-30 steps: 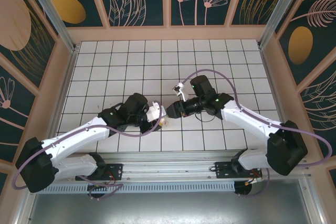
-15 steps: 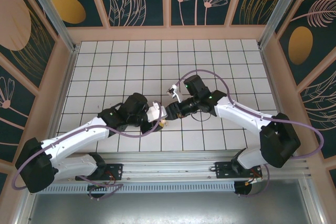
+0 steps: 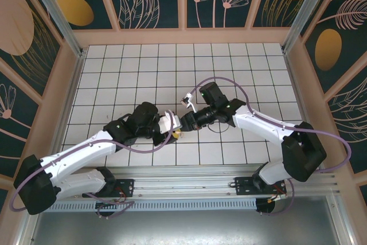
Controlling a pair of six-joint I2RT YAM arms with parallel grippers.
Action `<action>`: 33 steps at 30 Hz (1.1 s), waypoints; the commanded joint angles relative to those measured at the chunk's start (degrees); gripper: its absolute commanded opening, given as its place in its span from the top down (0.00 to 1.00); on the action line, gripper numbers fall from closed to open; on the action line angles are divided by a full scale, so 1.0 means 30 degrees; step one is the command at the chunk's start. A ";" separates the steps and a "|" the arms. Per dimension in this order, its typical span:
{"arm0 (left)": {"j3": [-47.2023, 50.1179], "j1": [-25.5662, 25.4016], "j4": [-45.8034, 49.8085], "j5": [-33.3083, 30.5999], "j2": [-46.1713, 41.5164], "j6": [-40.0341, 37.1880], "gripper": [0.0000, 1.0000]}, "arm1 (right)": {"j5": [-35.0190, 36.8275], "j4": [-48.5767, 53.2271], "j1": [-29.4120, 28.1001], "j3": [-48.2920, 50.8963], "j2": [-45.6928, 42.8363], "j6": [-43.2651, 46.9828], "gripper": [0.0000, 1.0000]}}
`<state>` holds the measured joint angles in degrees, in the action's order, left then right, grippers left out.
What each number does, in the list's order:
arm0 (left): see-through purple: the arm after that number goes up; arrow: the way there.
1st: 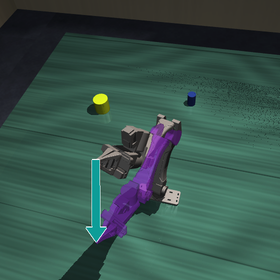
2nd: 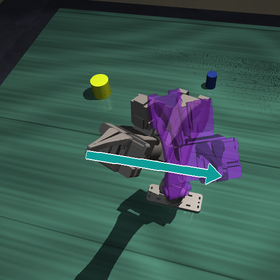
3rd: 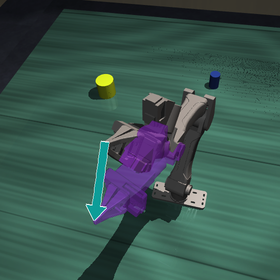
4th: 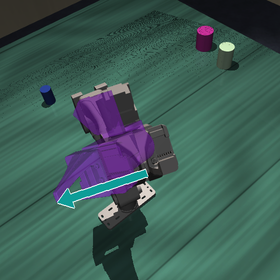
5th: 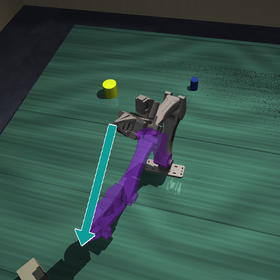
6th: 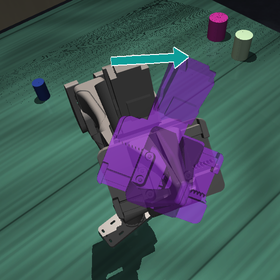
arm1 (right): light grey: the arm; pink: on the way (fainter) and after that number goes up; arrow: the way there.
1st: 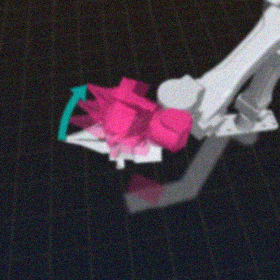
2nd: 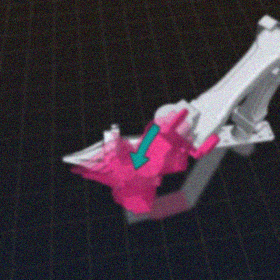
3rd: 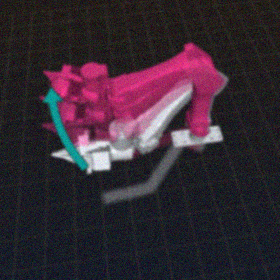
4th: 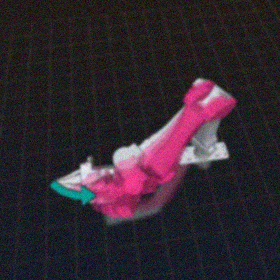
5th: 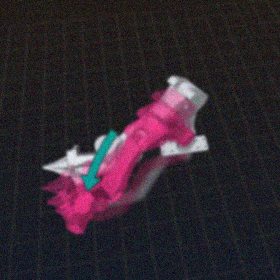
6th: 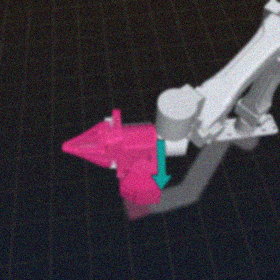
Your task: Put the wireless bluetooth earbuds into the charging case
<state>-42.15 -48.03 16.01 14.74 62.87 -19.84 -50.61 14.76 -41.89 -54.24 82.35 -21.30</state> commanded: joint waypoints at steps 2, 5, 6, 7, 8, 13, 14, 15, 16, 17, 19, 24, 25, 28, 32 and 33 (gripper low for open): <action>0.0200 -0.0087 -0.0948 0.0219 -0.0509 0.0264 0.33 | 0.0523 -0.1489 0.0141 0.0070 -0.1109 -0.0192 0.74; 0.0530 -0.0078 -0.1306 0.0148 -0.0537 0.0810 0.33 | 0.0862 -0.1709 0.0600 0.0554 -0.1892 -0.0239 0.75; 0.0640 -0.0067 -0.1592 -0.0036 -0.0565 0.1139 0.33 | 0.0942 -0.1856 0.0754 0.0797 -0.2173 -0.0282 0.75; 0.0727 -0.0078 -0.1848 -0.0131 -0.0592 0.1428 0.32 | 0.1123 -0.2150 0.0928 0.1078 -0.2596 -0.0354 0.75; 0.0785 -0.0090 -0.2124 -0.0124 -0.0647 0.1759 0.32 | 0.1285 -0.2503 0.1111 0.1448 -0.3026 -0.0427 0.76; 0.1569 -0.0077 -0.4572 -0.0656 -0.1197 0.3855 0.31 | 0.2141 -0.4898 0.2346 0.3384 -0.5224 -0.0966 0.76; 0.1810 -0.0075 -0.5197 -0.0640 -0.1320 0.4147 0.30 | 0.2341 -0.5493 0.2624 0.3760 -0.5713 -0.1107 0.75; 0.2031 -0.0074 -0.5678 -0.0566 -0.1379 0.4468 0.30 | 0.2368 -0.5939 0.2851 0.4081 -0.6063 -0.1209 0.75; 0.2176 -0.0081 -0.6235 -0.0474 -0.1372 0.4876 0.30 | 0.2459 -0.6359 0.3079 0.4318 -0.6404 -0.1277 0.75; 0.2312 -0.0067 -0.6733 -0.0234 -0.1297 0.5290 0.30 | 0.2757 -0.6447 0.3229 0.4428 -0.6644 -0.1294 0.75; 0.2349 -0.0051 -0.7419 0.0180 -0.0962 0.5960 0.30 | 0.3154 -0.6547 0.3386 0.4478 -0.6980 -0.1099 0.76; 0.2220 -0.0051 -0.8673 0.0081 -0.0001 0.7238 0.31 | 0.4005 -0.8254 0.3413 0.5192 -0.7898 -0.1073 0.75; 0.2474 -0.0045 -0.9201 -0.0354 -0.0025 0.7476 0.32 | 0.4186 -0.8728 0.3389 0.5412 -0.8171 -0.1103 0.75; 0.3637 0.0104 -1.1178 -0.1153 -0.0664 0.7942 0.32 | 0.4616 -1.0013 0.3404 0.6049 -0.8805 -0.0961 0.75; 0.4687 0.1813 -1.3081 0.0273 -0.1822 0.9674 0.32 | 0.4968 -1.0747 0.3408 0.6318 -0.9172 -0.0727 0.76; 0.5034 0.2369 -1.3666 0.0860 -0.2164 1.0130 0.31 | 0.4997 -1.1049 0.3399 0.6413 -0.9259 -0.0686 0.76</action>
<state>-28.69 -44.31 -16.34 14.22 59.13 5.13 -37.39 -12.03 -31.90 -35.73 55.96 -24.34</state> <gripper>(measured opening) 0.686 0.247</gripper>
